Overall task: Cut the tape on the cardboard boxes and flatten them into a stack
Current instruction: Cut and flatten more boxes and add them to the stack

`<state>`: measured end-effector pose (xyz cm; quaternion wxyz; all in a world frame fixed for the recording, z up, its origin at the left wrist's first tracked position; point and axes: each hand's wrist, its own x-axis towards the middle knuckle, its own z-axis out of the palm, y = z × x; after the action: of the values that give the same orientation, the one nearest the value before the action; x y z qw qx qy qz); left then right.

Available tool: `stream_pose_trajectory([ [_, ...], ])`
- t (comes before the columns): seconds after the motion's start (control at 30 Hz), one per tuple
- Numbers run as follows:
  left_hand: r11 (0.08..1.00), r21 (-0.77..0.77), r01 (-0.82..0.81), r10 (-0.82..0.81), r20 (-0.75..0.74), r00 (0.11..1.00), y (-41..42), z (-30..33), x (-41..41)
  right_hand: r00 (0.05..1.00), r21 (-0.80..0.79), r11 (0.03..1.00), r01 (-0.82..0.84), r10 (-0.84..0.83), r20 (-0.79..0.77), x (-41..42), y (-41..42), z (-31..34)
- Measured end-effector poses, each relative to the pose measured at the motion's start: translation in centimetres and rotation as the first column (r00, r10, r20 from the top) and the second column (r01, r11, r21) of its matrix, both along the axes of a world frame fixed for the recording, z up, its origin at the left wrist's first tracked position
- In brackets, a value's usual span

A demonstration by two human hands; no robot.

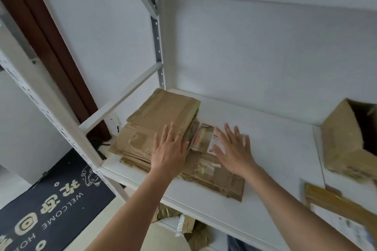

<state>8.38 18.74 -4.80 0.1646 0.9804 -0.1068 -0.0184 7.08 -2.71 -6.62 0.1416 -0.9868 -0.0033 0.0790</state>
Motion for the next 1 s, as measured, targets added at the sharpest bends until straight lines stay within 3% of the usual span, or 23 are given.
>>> stream_pose_trajectory([
  [0.2, 0.983, -0.075, 0.168, -0.178, -0.157, 0.971, -13.0, -1.5, -8.7, 0.965, -0.008, 0.97, 0.243, -0.243, -0.099, -12.3, -14.4, -2.7],
  [0.33, 0.958, -0.171, 0.232, -0.279, -0.35, 0.894, -21.7, -3.5, -13.9, 0.917, -0.013, 0.935, 0.356, -0.352, -0.187, -18.9, -23.0, -5.0],
  [0.47, 0.968, -0.22, 0.123, -0.217, -0.484, 0.848, -27.6, -4.9, -17.4, 0.889, -0.014, 0.92, 0.39, -0.381, -0.256, -23.4, -28.2, -6.2],
  [0.63, 0.907, -0.326, -0.268, -0.007, -0.647, 0.762, -31.2, -5.9, -19.1, 0.908, 0.037, 0.923, 0.383, -0.369, -0.198, -25.7, -29.7, -7.1],
  [0.83, 0.884, -0.437, -0.167, -0.097, -0.522, 0.847, -30.6, -2.7, -18.0, 0.944, 0.101, 0.943, 0.316, -0.303, -0.129, -23.9, -30.7, -4.6],
  [0.93, 0.861, -0.491, -0.13, -0.115, -0.437, 0.892, -28.8, 0.2, -16.0, 0.941, 0.275, 0.9, 0.339, -0.332, -0.073, -21.6, -29.5, -1.8],
  [1.0, 0.831, -0.529, -0.173, -0.016, -0.332, 0.943, -26.8, 1.2, -14.6, 0.935, 0.392, 0.859, 0.328, -0.354, -0.008, -19.9, -27.8, -0.3],
])
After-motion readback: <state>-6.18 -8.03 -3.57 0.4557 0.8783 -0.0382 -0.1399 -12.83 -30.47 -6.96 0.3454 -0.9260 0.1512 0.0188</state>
